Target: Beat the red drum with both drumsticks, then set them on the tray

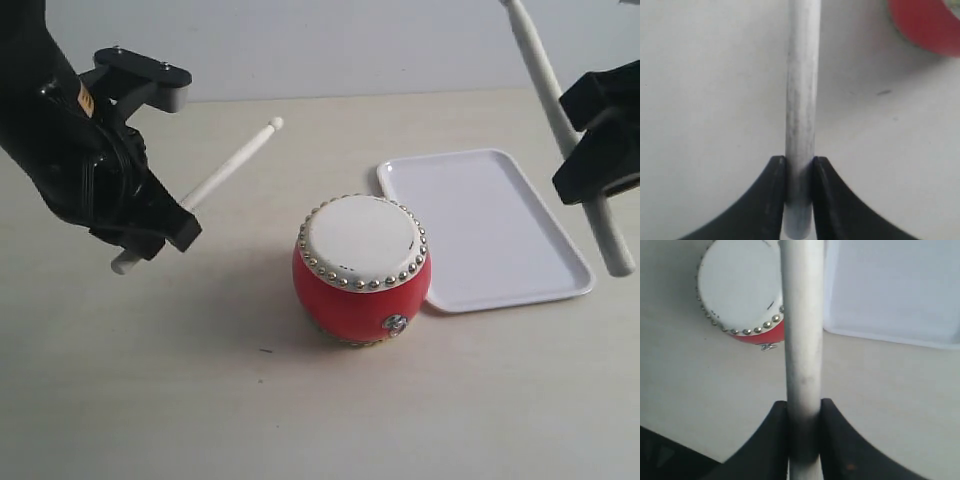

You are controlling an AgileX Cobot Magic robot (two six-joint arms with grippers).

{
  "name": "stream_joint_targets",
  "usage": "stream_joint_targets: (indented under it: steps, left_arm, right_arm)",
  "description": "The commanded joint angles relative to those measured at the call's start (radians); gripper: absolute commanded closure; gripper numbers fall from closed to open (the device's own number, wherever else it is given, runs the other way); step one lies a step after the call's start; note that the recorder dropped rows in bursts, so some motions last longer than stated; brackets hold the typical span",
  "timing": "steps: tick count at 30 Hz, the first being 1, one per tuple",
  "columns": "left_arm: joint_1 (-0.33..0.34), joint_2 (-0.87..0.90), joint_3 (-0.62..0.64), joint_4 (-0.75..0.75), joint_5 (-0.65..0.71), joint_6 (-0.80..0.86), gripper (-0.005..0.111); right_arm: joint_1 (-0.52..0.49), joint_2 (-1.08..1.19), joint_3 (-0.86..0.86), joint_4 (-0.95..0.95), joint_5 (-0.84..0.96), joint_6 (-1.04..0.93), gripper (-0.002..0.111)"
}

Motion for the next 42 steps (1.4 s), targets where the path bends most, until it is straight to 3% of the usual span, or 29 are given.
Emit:
stream_joint_targets:
  steps: [1, 6, 14, 25, 36, 42]
  left_arm:
    - [-0.114, -0.076, -0.002, -0.004, 0.100, -0.038, 0.107]
    - [-0.206, -0.109, -0.002, -0.007, 0.123, -0.121, 0.107]
    - [-0.290, -0.112, 0.019, -0.034, 0.121, -0.163, 0.107]
    - [-0.300, -0.205, 0.172, -0.046, 0.020, -0.221, 0.107]
    - [-0.299, -0.264, 0.190, -0.040, -0.007, -0.221, 0.107]
    - [-0.299, -0.297, 0.137, -0.045, 0.046, -0.221, 0.107]
  right_arm:
    - [0.106, -0.003, 0.046, -0.047, 0.013, 0.003, 0.108]
    - [0.206, -0.009, 0.173, -0.076, 0.013, 0.029, 0.108]
    - [0.327, -0.009, 0.244, 0.004, 0.013, 0.033, 0.108]
    - [0.333, 0.114, 0.244, -0.034, 0.013, 0.065, 0.108]
    - [0.333, 0.134, 0.133, -0.028, 0.013, 0.093, 0.108]
    - [0.333, 0.232, 0.212, -0.030, -0.075, 0.105, 0.108]
